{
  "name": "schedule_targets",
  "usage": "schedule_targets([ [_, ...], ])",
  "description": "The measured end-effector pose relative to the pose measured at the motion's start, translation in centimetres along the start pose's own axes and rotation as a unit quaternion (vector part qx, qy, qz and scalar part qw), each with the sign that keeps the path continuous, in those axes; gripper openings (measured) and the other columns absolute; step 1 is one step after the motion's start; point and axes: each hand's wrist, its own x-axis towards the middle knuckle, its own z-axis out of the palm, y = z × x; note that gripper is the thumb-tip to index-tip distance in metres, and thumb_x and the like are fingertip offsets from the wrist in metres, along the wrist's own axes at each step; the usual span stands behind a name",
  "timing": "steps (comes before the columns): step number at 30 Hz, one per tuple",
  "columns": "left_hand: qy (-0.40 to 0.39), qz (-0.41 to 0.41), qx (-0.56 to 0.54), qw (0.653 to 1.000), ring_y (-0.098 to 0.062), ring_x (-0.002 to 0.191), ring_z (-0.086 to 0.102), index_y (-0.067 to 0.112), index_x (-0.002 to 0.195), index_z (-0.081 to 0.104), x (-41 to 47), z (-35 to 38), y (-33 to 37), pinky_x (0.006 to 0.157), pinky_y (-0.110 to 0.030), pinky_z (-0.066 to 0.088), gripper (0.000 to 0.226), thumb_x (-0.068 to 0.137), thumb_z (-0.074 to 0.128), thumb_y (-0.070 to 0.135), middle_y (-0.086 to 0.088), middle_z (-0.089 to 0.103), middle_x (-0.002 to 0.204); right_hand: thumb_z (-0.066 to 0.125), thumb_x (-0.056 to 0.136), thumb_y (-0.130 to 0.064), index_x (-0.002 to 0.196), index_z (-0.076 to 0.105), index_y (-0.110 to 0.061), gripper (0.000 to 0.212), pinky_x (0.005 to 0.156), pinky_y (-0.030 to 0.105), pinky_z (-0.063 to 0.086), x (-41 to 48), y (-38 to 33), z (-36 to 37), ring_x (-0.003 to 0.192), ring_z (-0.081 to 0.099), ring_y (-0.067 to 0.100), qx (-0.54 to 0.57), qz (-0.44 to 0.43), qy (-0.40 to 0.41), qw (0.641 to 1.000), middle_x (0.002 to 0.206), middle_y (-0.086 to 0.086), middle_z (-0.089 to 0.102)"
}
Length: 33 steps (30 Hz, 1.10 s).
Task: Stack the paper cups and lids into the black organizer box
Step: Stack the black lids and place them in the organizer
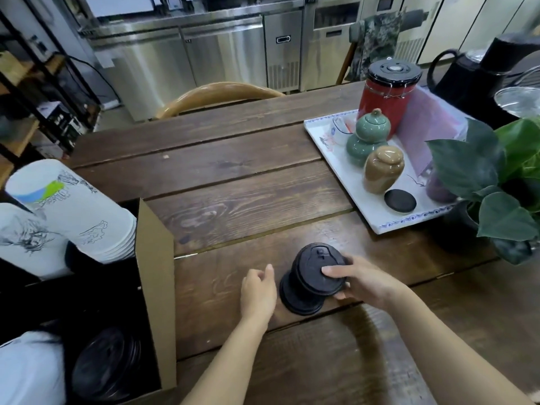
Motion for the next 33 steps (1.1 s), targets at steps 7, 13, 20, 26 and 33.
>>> schedule_targets([
  [7,-0.077,-0.075,-0.106,0.989,-0.021,0.1,0.045,0.021,0.093,0.043,-2.4,0.1,1.1,0.088,-0.044,0.049,0.029,0.094,0.039,0.049,0.0,0.042,0.113,0.076,0.073,-0.022,0.117,0.06,-0.022,0.047,0.07,0.03,0.05,0.8,-0.2,1.9,0.103,0.062,0.02,-0.126,0.031,0.006,0.992,0.112,0.003,0.067],
  [13,-0.115,-0.073,-0.133,0.982,-0.023,0.118,0.048,0.012,0.129,0.05,-2.6,0.3,1.0,0.094,-0.044,0.049,0.058,0.088,0.049,0.054,-0.003,0.044,0.14,0.071,0.079,-0.026,0.108,0.061,-0.021,0.031,0.08,0.025,0.047,1.1,-0.2,2.8,0.099,0.062,0.016,-0.217,-0.008,0.028,0.976,0.102,-0.003,0.067],
  [20,-0.123,-0.093,-0.197,0.968,-0.02,0.099,0.055,0.009,0.106,0.063,-2.6,1.5,0.3,0.072,-0.037,0.054,0.033,0.079,0.072,0.027,-0.008,0.052,0.131,0.075,0.073,-0.016,0.099,0.058,-0.016,0.031,0.085,0.029,0.048,1.1,0.2,2.7,0.101,0.06,0.02,-0.225,0.011,0.033,0.974,0.106,0.006,0.064],
  [26,-0.139,-0.111,-0.265,0.948,-0.012,0.084,0.055,0.011,0.108,0.057,-3.2,0.7,0.2,0.087,-0.042,0.051,0.034,0.079,0.072,0.015,-0.001,0.061,0.098,0.081,0.059,-0.015,0.115,0.049,-0.011,0.064,0.096,0.045,0.048,0.5,0.8,3.1,0.107,0.058,0.028,-0.141,0.018,0.071,0.987,0.115,0.01,0.058],
  [33,-0.122,-0.068,-0.292,0.946,-0.019,0.1,0.059,0.017,0.111,0.054,-3.6,-2.8,0.4,0.078,-0.033,0.051,0.043,0.075,0.077,0.018,-0.004,0.061,0.115,0.079,0.07,-0.009,0.115,0.049,-0.013,0.054,0.085,0.037,0.054,0.1,-0.4,5.6,0.104,0.06,0.026,-0.131,-0.047,0.042,0.989,0.117,0.011,0.057],
])
